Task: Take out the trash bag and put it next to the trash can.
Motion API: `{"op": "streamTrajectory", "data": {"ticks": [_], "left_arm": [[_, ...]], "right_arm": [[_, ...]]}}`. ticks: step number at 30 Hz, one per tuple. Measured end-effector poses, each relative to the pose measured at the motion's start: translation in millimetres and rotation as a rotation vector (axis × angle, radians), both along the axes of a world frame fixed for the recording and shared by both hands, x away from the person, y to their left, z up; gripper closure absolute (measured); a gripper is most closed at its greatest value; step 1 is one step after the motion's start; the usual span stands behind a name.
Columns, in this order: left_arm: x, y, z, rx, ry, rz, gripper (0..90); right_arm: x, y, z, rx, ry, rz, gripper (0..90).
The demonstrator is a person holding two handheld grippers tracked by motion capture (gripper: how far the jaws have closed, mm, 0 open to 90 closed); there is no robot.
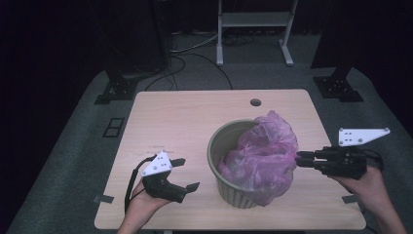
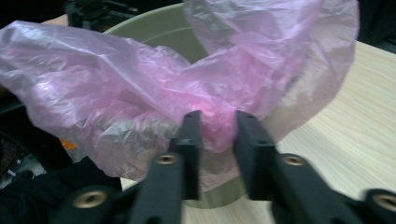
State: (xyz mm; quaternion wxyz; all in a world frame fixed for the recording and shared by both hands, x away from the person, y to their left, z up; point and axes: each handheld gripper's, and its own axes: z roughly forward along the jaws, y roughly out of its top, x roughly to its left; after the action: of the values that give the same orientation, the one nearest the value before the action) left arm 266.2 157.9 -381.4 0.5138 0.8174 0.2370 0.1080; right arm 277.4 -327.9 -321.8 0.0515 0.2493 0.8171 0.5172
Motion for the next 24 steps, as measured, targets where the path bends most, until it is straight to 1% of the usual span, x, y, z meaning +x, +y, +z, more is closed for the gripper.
{"op": "streamTrajectory", "data": {"ticks": [1, 3, 5, 6, 7, 8, 10, 13, 14, 16, 17, 19, 21, 22, 24], "left_arm": [[0.1, 0.2, 0.1, -0.001, 0.000, 0.001, 8.9], [0.1, 0.5, 0.4, -0.002, -0.003, 0.001, 8.9], [-0.2, 0.9, 1.1, 0.000, -0.003, 0.000, 8.9], [-0.2, 1.1, 1.3, -0.001, -0.003, 0.000, 8.9], [-0.2, 1.3, 1.5, -0.003, -0.002, 0.000, 8.9], [-0.2, 1.3, 1.6, -0.002, -0.002, 0.002, 8.9], [-0.2, 1.5, 1.7, -0.002, -0.002, 0.001, 8.9], [0.1, 1.3, 1.4, -0.001, 0.000, 0.001, 8.9], [0.4, 1.2, 1.2, -0.001, 0.000, 0.001, 8.9], [0.6, 0.7, 0.8, -0.003, 0.001, 0.000, 8.9], [0.6, 0.4, 0.5, -0.002, 0.002, 0.001, 8.9], [0.6, 0.6, 0.2, -0.002, 0.004, 0.000, 8.9], [0.7, 1.5, 0.0, -0.004, 0.005, 0.002, 8.9], [0.8, 1.7, 0.1, -0.006, 0.005, 0.003, 8.9], [1.0, 2.0, 0.5, -0.011, 0.004, 0.005, 8.9]], "right_arm": [[0.1, 0.9, -0.3, -0.005, -0.015, 0.013, 62.1], [-0.1, 2.4, -1.0, -0.018, -0.027, 0.019, 55.2], [-0.5, 4.7, -2.9, -0.031, -0.044, 0.034, 52.2], [-0.7, 6.0, -3.9, -0.040, -0.050, 0.038, 52.3], [-1.0, 6.7, -4.5, -0.039, -0.054, 0.046, 52.7], [-1.3, 6.9, -4.7, -0.040, -0.062, 0.050, 54.9], [-1.2, 6.4, -4.7, -0.039, -0.059, 0.061, 60.6], [-0.1, 5.9, -5.5, -0.025, -0.048, 0.081, 75.8], [0.3, 6.3, -5.7, -0.019, -0.037, 0.091, 80.4], [1.7, 8.6, -6.6, -0.014, -0.028, 0.097, 87.4], [2.7, 9.7, -7.2, -0.006, -0.021, 0.102, 89.2], [3.9, 10.8, -7.3, -0.001, -0.009, 0.101, 90.0], [4.8, 8.3, -6.5, 0.006, -0.012, 0.080, 90.0], [4.7, 5.7, -4.9, 0.017, -0.008, 0.064, 90.0], [4.3, 1.7, -2.3, 0.032, -0.018, 0.047, 90.0]]}}
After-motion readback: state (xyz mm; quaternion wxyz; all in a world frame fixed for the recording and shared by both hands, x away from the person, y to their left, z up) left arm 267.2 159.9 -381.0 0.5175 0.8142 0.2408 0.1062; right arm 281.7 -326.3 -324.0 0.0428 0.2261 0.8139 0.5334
